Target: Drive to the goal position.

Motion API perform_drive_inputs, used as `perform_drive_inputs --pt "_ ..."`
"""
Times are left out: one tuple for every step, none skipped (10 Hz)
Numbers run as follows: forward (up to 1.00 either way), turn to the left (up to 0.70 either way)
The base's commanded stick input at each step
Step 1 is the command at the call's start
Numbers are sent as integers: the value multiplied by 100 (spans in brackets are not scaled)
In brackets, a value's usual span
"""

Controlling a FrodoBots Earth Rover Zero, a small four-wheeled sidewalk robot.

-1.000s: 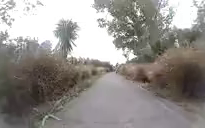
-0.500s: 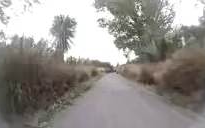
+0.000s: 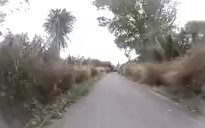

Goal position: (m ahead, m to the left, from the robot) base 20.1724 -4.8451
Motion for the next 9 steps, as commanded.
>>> perform_drive_inputs --pt "100 0" --pt "100 0" --pt "100 0" --pt "100 0" --pt "100 0" --pt "100 0" --pt "100 0" --pt "100 0" --pt "100 0"
